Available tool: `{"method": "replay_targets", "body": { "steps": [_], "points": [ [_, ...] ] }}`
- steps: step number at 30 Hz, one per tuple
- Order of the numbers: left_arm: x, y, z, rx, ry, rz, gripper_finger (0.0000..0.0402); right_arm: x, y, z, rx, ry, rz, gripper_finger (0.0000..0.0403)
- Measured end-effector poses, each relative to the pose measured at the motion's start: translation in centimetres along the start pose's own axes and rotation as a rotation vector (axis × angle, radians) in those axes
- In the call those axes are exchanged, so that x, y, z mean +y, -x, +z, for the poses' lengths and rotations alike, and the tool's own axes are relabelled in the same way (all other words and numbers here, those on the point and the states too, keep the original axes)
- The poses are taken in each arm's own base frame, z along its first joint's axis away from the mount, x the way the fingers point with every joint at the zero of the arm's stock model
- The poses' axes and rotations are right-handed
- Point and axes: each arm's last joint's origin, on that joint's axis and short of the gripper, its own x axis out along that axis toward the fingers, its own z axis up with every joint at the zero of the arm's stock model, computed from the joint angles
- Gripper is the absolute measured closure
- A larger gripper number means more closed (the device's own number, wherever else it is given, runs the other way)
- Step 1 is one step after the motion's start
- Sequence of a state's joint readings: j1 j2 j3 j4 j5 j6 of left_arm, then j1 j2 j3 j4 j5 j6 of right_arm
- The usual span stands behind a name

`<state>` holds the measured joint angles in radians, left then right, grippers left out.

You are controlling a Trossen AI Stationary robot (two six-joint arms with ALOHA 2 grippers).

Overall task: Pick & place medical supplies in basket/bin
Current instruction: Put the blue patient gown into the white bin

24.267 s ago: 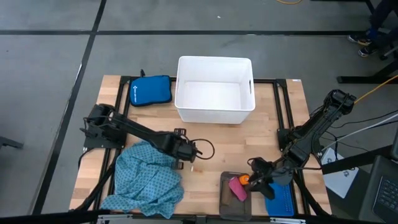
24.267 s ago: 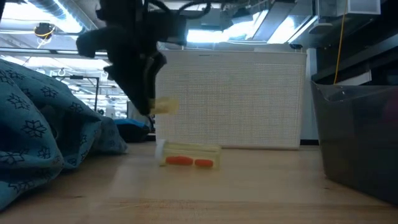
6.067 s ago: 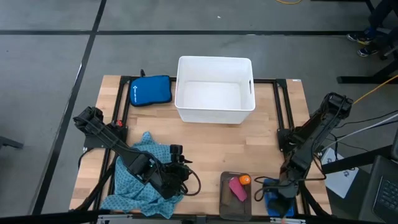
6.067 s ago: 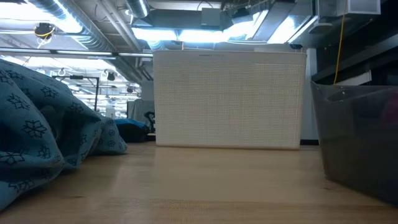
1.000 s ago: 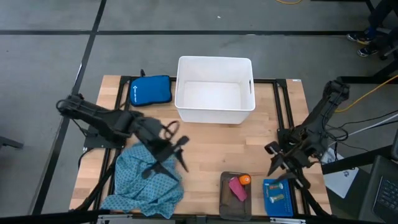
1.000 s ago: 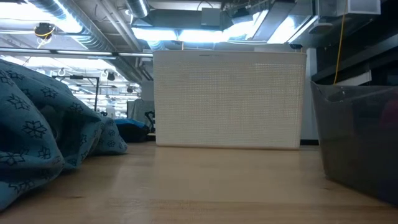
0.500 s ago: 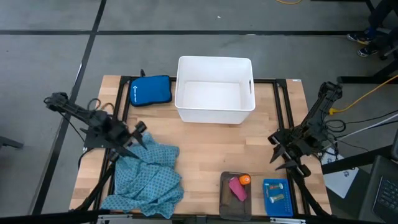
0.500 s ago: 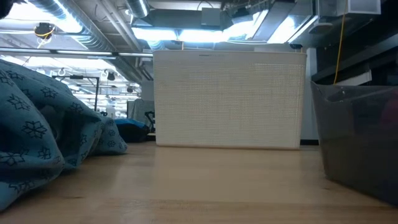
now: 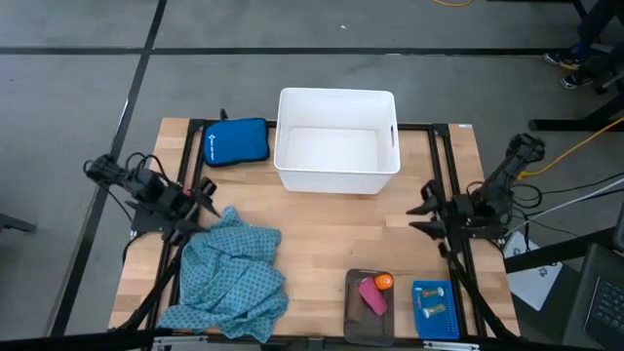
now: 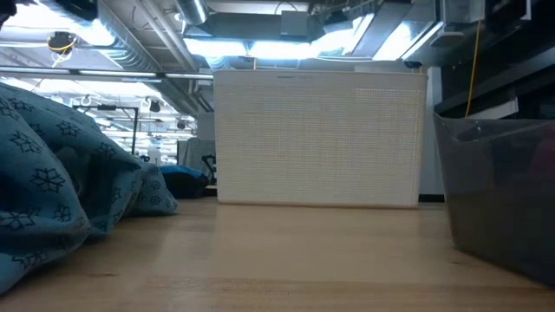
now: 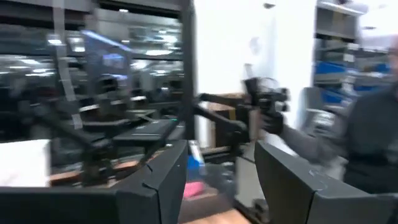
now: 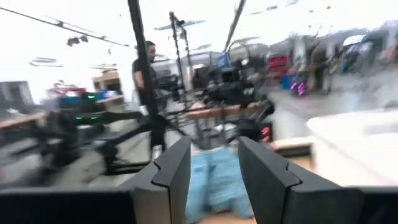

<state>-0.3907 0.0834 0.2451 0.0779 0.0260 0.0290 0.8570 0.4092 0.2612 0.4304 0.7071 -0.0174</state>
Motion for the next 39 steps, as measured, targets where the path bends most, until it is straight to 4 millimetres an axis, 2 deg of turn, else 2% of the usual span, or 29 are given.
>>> {"method": "replay_targets", "body": {
  "steps": [3, 6, 10, 16, 20, 26, 33, 35, 39],
  "points": [
    [0.3, 0.0, 0.5, -0.045, -0.034, 0.105, 0.0217, -0.3, -0.6, 0.4, -0.012, 0.135, -0.015, 0.0268],
    [0.4, 0.1, 1.0, -0.095, -0.019, 0.138, 0.0217, -0.7, -1.1, 0.6, -0.03, 0.237, -0.049, 0.0268],
    [0.3, 0.1, 1.1, -0.109, 0.084, 0.078, 0.0217, -1.1, -1.9, 1.4, -0.132, 0.174, -0.071, 0.0268],
    [-0.2, 0.1, 0.9, -0.1, -0.097, -0.09, 0.0217, -1.9, -2.5, 2.8, -0.295, 0.142, -0.153, 0.0268],
    [-0.2, 0.1, 0.9, -0.097, -0.114, -0.094, 0.0217, -2.4, -2.6, 2.9, -0.297, 0.153, -0.206, 0.0268],
    [-0.7, 0.2, 0.9, -0.101, -0.079, -0.248, 0.0217, -2.9, -3.3, 2.2, -0.25, 0.201, -0.257, 0.0268],
    [-0.9, 0.2, 0.9, -0.107, -0.086, -0.319, 0.0217, -3.0, -4.5, 0.7, -0.138, 0.29, -0.3, 0.0268],
    [-0.9, 0.2, 0.9, -0.11, -0.088, -0.317, 0.0217, -3.2, -4.8, 0.4, -0.123, 0.301, -0.313, 0.0268],
    [-0.4, 0.1, 1.0, -0.112, -0.053, -0.169, 0.0217, -3.4, -5.1, 0.2, -0.122, 0.299, -0.335, 0.0268]
  ]
}}
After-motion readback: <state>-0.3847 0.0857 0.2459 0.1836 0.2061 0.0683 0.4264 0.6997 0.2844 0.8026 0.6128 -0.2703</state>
